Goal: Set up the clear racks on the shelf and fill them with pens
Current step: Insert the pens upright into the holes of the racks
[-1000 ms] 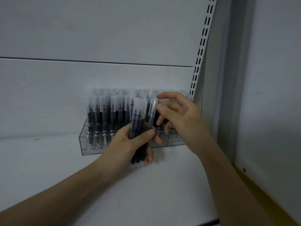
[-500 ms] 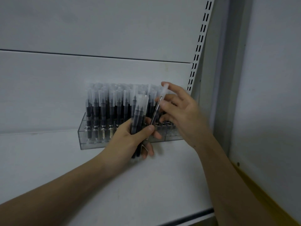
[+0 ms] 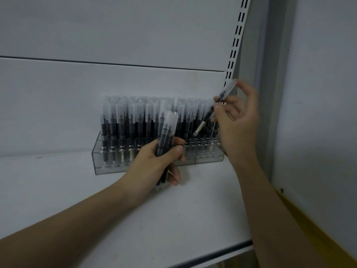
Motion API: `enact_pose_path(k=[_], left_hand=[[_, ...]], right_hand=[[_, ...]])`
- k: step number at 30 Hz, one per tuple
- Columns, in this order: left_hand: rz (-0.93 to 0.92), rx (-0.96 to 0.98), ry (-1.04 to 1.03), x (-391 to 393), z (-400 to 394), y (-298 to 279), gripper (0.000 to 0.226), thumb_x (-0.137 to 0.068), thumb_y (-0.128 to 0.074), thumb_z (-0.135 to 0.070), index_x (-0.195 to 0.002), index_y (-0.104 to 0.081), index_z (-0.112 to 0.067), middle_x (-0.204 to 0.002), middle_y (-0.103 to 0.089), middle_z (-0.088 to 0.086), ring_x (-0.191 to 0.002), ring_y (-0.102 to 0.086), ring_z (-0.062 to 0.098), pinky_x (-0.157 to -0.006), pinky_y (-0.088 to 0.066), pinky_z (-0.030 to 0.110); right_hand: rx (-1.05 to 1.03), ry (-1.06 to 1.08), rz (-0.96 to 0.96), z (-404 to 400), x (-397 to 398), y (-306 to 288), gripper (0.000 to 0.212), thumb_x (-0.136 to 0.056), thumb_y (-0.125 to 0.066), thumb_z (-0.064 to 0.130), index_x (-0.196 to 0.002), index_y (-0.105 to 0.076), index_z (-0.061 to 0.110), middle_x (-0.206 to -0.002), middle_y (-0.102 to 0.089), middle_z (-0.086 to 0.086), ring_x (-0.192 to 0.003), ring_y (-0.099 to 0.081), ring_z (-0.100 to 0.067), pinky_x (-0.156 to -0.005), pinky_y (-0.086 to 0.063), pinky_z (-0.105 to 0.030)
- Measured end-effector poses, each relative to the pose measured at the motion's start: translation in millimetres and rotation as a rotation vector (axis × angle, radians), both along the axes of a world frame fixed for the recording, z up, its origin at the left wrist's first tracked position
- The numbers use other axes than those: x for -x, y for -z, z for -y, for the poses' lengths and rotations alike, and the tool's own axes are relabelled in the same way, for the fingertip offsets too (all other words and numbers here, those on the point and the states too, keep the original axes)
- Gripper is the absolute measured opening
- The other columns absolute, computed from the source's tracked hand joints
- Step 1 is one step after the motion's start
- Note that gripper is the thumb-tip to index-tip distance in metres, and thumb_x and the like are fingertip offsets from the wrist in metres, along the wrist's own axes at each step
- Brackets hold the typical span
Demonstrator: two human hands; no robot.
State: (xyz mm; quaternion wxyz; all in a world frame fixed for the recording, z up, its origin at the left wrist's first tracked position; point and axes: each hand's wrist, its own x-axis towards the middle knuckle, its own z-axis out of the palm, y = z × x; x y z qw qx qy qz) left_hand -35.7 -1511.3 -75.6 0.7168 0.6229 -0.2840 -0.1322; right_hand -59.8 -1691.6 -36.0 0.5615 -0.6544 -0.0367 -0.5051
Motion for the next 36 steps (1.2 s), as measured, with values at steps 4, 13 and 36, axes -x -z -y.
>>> enact_pose_path(k=[4,13,36], left_hand=[[0.011,-0.006,-0.004,1,0,-2,0.02,-0.098,-0.054,-0.01,-0.116,-0.059,-0.003,-0.081,-0.061,0.011,-0.046,-0.055,0.022,-0.044,-0.047,0.026],[0.02,-0.012,0.004,1,1,-1,0.023,-0.097,-0.055,-0.013,-0.118,-0.059,-0.006,-0.075,-0.065,0.007,-0.048,-0.055,0.023,-0.046,-0.049,0.028],[-0.14,0.072,0.115,3,-1,-5,0.032,-0.095,-0.053,-0.022,-0.118,-0.065,-0.005,-0.099,-0.076,0.014,-0.052,-0.065,0.026,-0.054,-0.056,0.033]], right_hand=[[0.06,0.011,-0.043,-1,-3,2,0.052,-0.092,-0.062,0.001,-0.136,-0.048,0.025,-0.097,-0.06,0.004,-0.08,-0.067,-0.011,-0.072,-0.059,-0.027],[0.203,-0.056,-0.245,-1,-12,10,0.05,-0.092,-0.064,0.003,-0.129,-0.049,0.032,-0.092,-0.059,0.002,-0.08,-0.066,-0.011,-0.075,-0.059,-0.029],[0.184,-0.473,-0.501,-16,1,5,0.006,-0.093,-0.066,0.02,-0.094,-0.072,0.023,-0.08,-0.072,0.003,-0.075,-0.065,-0.018,-0.061,-0.054,-0.022]])
